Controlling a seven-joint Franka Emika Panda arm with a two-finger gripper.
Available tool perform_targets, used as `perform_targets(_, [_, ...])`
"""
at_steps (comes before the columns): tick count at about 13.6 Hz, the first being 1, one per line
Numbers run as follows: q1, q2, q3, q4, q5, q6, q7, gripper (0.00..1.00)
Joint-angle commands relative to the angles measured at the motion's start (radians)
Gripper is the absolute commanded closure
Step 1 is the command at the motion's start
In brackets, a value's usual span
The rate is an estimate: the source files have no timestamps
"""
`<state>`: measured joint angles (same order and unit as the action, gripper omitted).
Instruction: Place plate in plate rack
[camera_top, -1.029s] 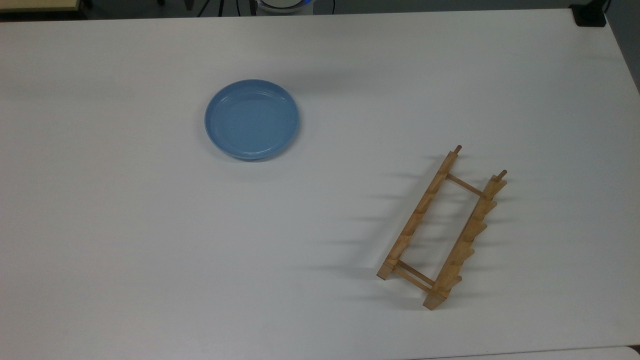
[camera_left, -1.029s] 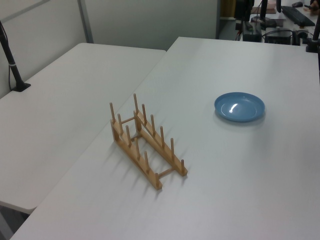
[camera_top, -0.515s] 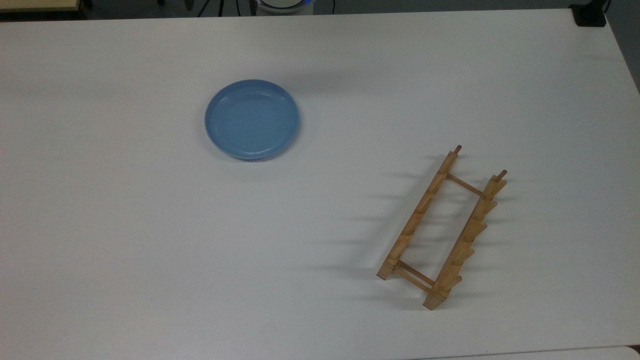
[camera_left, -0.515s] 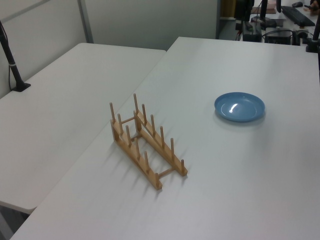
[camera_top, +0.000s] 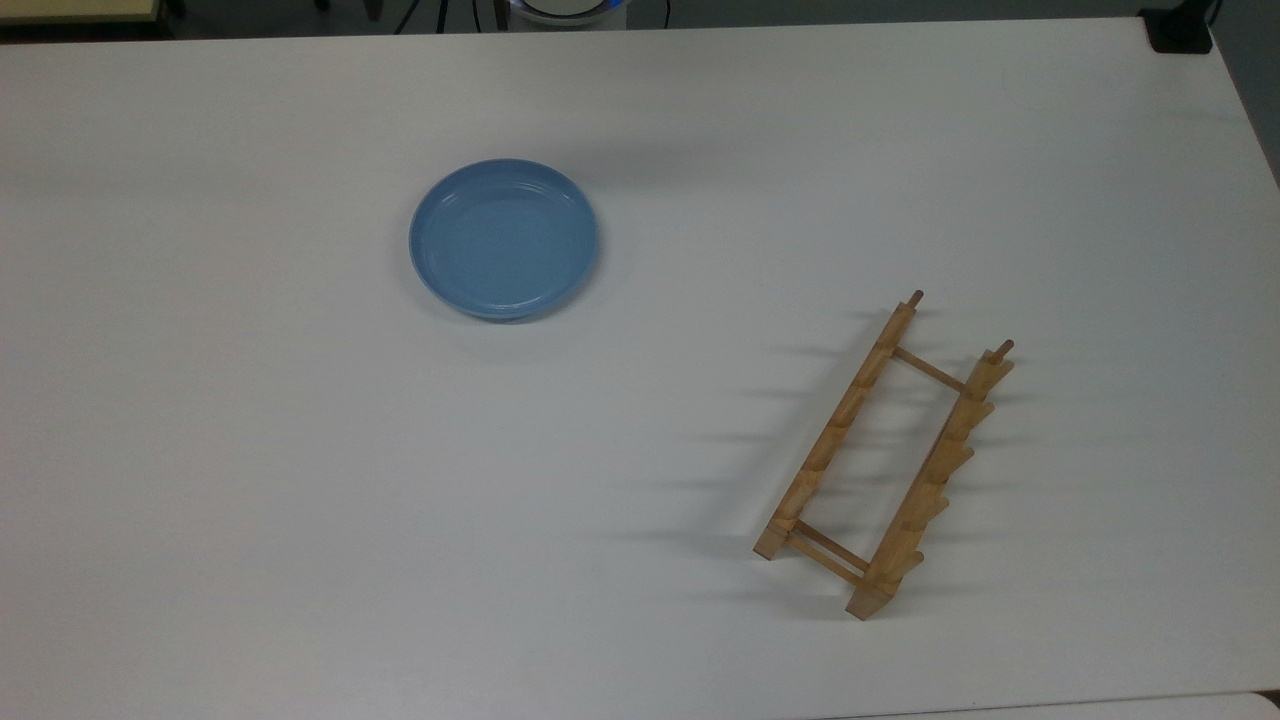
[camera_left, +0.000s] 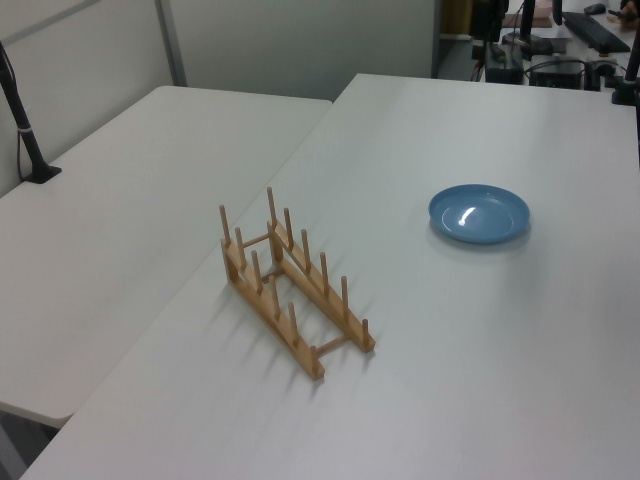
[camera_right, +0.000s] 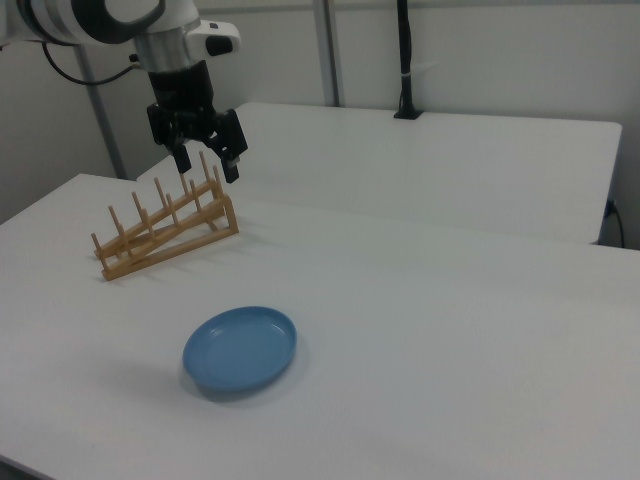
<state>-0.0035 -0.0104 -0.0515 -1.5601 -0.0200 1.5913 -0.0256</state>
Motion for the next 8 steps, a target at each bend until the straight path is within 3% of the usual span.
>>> perform_targets(1, [-0.018, -0.011, -0.004, -0.018, -0.015, 0.019, -0.227, 0.0])
perform_targets(2, [-0.036, -0.005, -0.004, -0.018, -0.017, 0.021, -0.375, 0.0])
perform_targets(4, [-0.055, 0.004, -0.004, -0.029, -0.035, 0.044, -0.494, 0.0])
perform_targets(8, [-0.11, 0.003, -0.005, -0.168, -0.064, 0.191, -0.494, 0.0])
